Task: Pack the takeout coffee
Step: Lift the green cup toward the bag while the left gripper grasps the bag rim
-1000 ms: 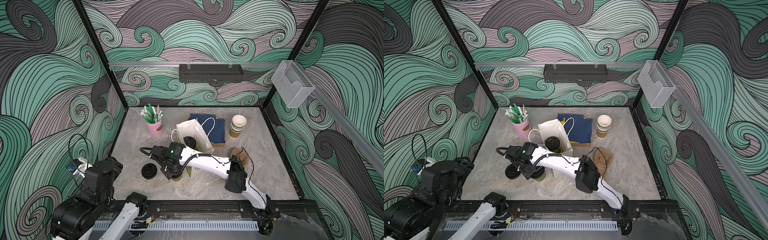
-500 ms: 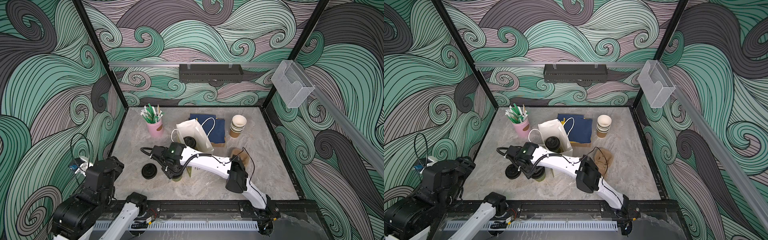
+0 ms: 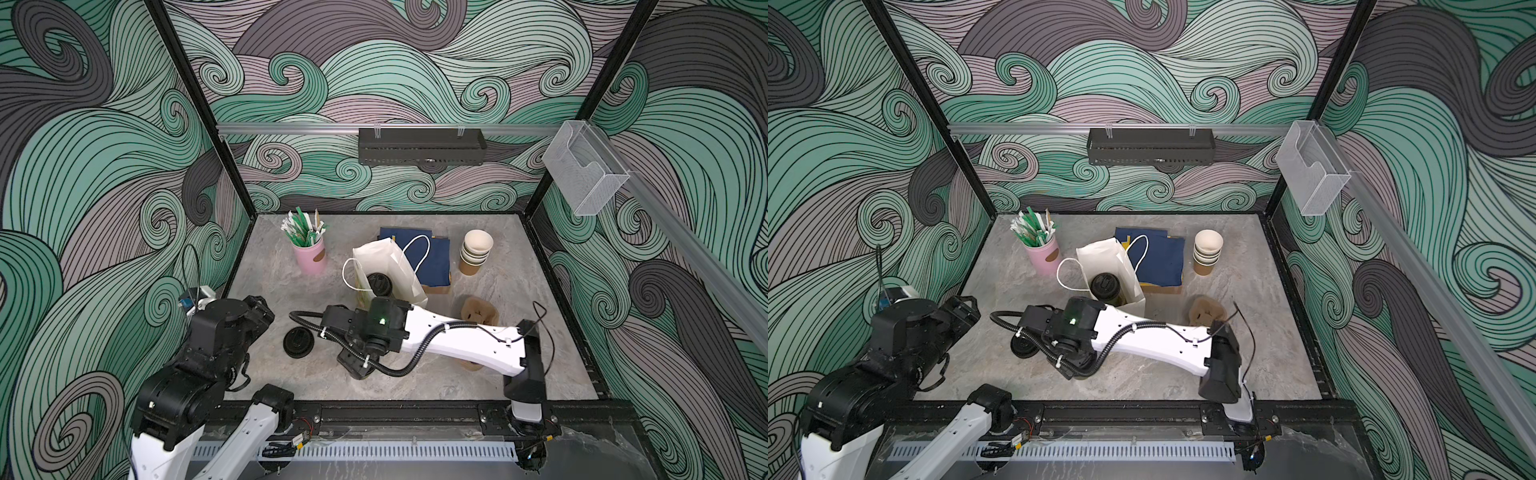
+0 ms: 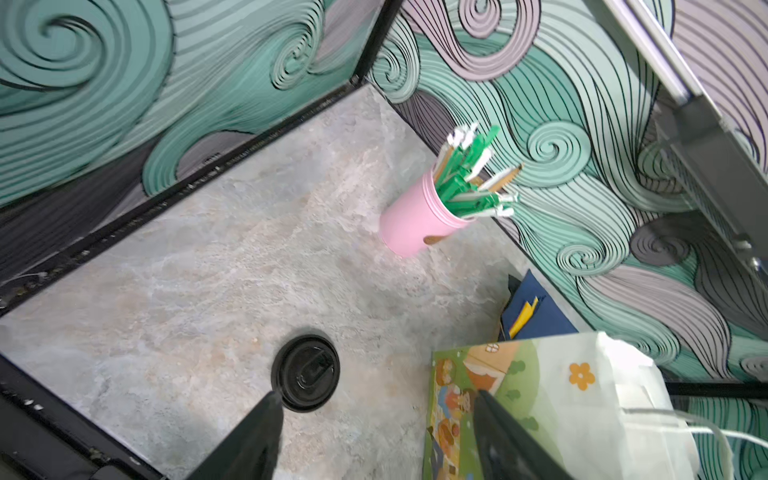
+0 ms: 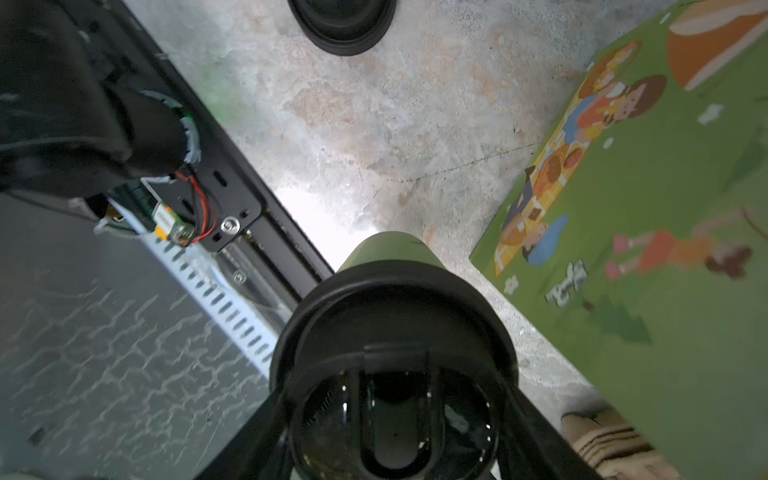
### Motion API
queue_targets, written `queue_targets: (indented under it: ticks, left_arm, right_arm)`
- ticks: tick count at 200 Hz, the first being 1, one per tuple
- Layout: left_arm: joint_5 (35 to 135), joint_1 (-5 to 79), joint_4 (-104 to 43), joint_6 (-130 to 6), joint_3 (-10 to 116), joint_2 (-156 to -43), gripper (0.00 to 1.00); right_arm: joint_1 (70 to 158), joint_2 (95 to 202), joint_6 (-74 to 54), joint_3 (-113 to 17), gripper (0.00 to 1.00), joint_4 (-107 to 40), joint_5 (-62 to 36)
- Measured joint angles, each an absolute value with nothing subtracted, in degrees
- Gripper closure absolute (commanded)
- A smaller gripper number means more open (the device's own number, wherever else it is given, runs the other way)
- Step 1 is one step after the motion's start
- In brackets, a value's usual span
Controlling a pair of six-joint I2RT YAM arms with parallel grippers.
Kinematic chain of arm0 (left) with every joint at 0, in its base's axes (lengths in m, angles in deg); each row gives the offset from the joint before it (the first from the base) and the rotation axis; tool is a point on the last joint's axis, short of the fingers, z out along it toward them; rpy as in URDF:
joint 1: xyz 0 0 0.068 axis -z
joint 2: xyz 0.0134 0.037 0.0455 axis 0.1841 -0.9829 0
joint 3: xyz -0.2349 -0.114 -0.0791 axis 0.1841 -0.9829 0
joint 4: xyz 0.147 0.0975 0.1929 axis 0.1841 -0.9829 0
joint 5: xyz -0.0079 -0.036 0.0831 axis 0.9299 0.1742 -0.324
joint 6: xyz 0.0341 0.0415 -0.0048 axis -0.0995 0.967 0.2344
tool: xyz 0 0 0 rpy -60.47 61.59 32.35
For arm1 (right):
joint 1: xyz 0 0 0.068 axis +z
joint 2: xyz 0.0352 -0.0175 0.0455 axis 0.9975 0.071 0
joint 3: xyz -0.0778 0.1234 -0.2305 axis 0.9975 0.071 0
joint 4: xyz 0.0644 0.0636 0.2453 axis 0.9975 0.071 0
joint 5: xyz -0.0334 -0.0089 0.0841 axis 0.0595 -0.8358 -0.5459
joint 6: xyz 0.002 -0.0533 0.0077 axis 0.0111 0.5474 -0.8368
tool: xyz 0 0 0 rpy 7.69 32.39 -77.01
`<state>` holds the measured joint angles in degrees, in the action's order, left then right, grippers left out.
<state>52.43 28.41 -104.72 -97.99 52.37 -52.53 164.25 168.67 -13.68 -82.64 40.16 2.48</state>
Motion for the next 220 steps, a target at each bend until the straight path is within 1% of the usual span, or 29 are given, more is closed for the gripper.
queue_targets:
  ticks: [45,74,100,126,144,167,181,192,220]
  left_arm:
    - [63.6,28.4,-91.8,-94.7,48.2,-54.9,0.25]
    - [72.3,28.4,-83.6,-93.6,46.9,-56.7,0.25]
    - [80.7,28.4,-77.9,-93.3,46.9,-60.7,0.25]
    - [86.9,28.8,-74.1,-93.4,46.9,-65.1,0.25]
    - [89.4,30.0,-72.3,-93.4,46.9,-67.7,0.25]
    - [90.1,31.9,-72.4,-93.4,46.9,-69.7,0.28]
    - [90.2,32.7,-72.5,-93.7,46.9,-70.3,0.32]
    - [90.3,33.4,-72.4,-94.3,46.9,-70.5,0.37]
    - [90.6,35.6,-72.2,-95.3,46.3,-70.5,0.61]
  right_arm:
    - [165.4,155.6,-13.6,-72.6,0.34,40.3,1.4]
    - [165.7,149.0,-14.4,-69.2,0.34,42.1,1.8]
    - [165.7,143.3,-16.9,-69.2,0.33,44.5,4.1]
    - [165.1,139.1,-20.0,-70.4,0.34,46.9,5.5]
    - [164.4,137.9,-21.7,-72.2,0.34,48.1,5.9]
    - [163.0,138.0,-23.2,-76.6,0.36,48.5,6.2]
    - [162.2,138.3,-23.6,-80.3,0.36,48.7,6.3]
    - [161.4,138.8,-23.7,-83.8,0.37,48.7,6.4]
    - [159.5,140.7,-23.7,-90.7,0.38,48.5,7.4]
